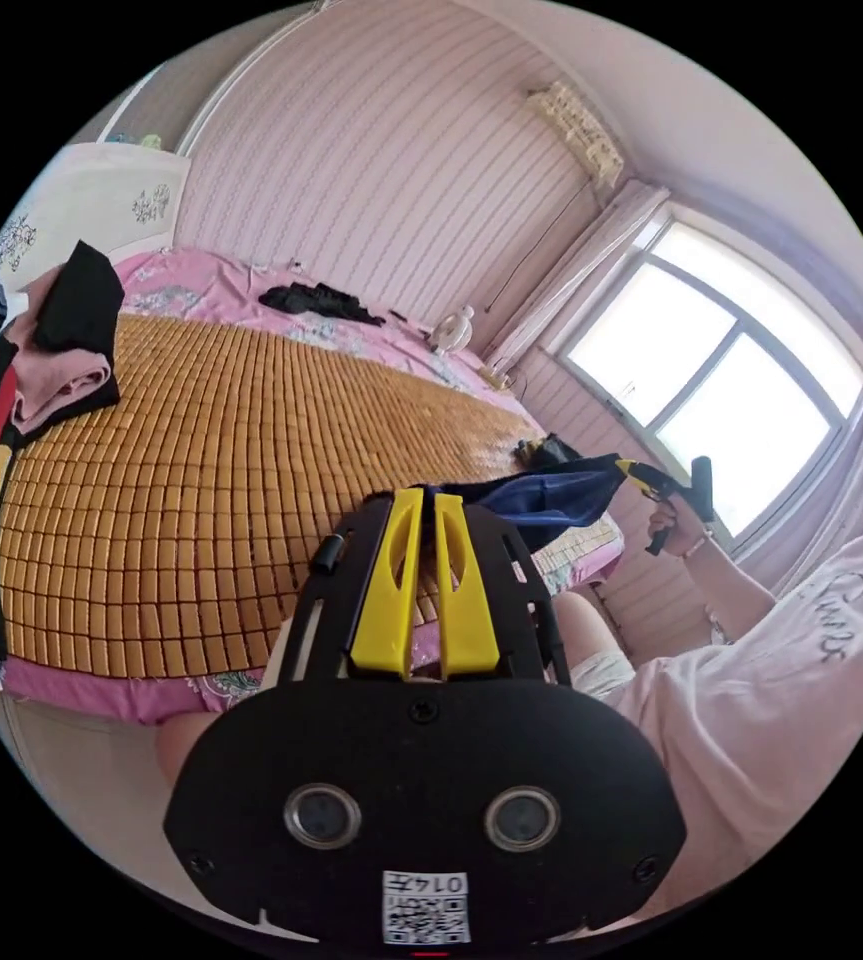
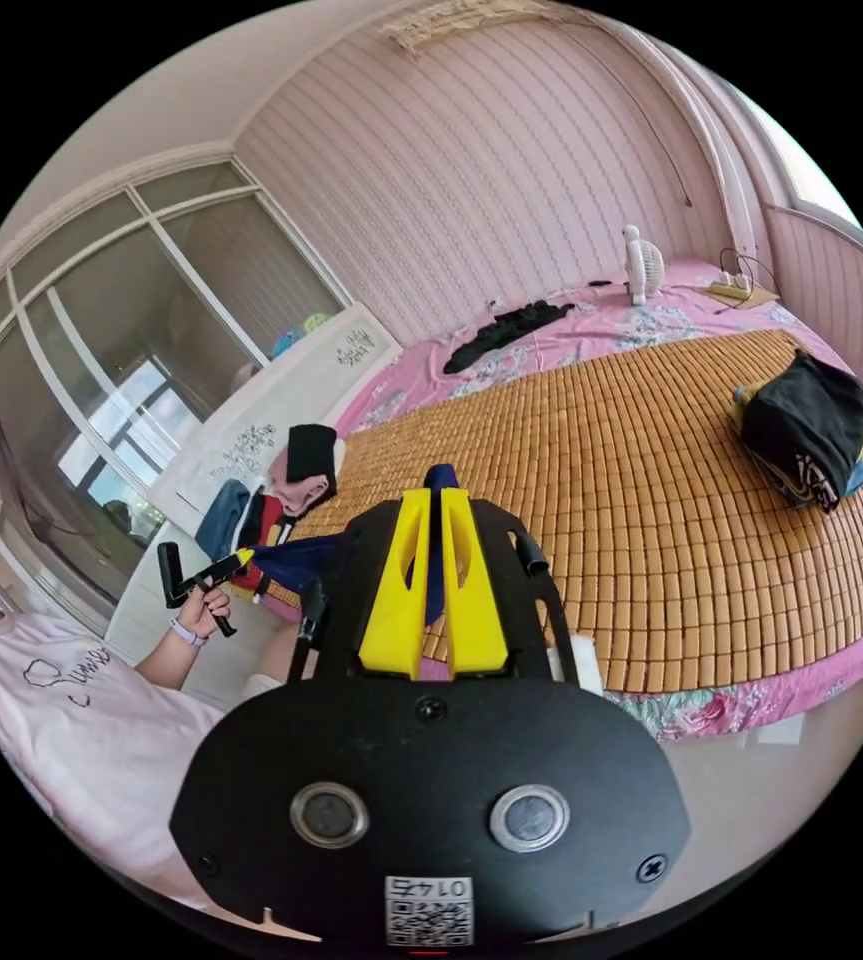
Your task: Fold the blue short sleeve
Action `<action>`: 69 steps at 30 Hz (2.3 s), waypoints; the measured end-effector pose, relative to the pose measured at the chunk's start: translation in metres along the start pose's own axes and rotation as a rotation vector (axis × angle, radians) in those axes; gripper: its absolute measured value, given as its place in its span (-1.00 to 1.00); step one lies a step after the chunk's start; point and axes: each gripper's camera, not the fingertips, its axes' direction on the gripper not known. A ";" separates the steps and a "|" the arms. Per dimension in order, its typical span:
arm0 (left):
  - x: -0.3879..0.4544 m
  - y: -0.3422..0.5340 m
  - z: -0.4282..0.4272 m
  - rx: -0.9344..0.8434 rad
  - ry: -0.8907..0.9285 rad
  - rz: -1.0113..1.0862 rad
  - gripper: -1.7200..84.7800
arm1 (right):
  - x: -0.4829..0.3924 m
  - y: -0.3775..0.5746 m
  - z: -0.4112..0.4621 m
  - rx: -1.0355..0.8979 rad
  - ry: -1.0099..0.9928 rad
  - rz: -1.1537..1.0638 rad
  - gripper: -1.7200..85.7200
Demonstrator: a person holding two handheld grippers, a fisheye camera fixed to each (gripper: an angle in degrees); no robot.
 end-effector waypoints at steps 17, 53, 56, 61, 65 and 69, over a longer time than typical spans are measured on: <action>0.147 -0.034 -0.349 0.716 -0.075 0.455 -0.98 | -0.202 -0.079 -0.238 0.499 -0.162 -0.533 -0.95; -0.046 -0.106 -0.071 0.097 -0.260 0.075 -0.97 | 0.030 -0.045 0.062 -0.088 0.138 -0.169 -0.95; -0.099 -0.056 0.000 -0.111 -0.244 -0.082 -0.97 | 0.108 0.037 0.121 -0.238 0.085 0.124 -0.95; -0.155 0.009 0.088 -0.351 -0.262 -0.254 -0.97 | 0.182 0.148 0.172 -0.369 0.109 0.429 -0.95; -0.171 0.030 0.121 -0.480 -0.252 -0.278 -0.97 | 0.206 0.200 0.177 -0.501 0.171 0.457 -0.95; -0.177 0.041 0.146 -0.576 -0.245 -0.253 -0.96 | 0.216 0.227 0.169 -0.577 0.136 0.456 -0.95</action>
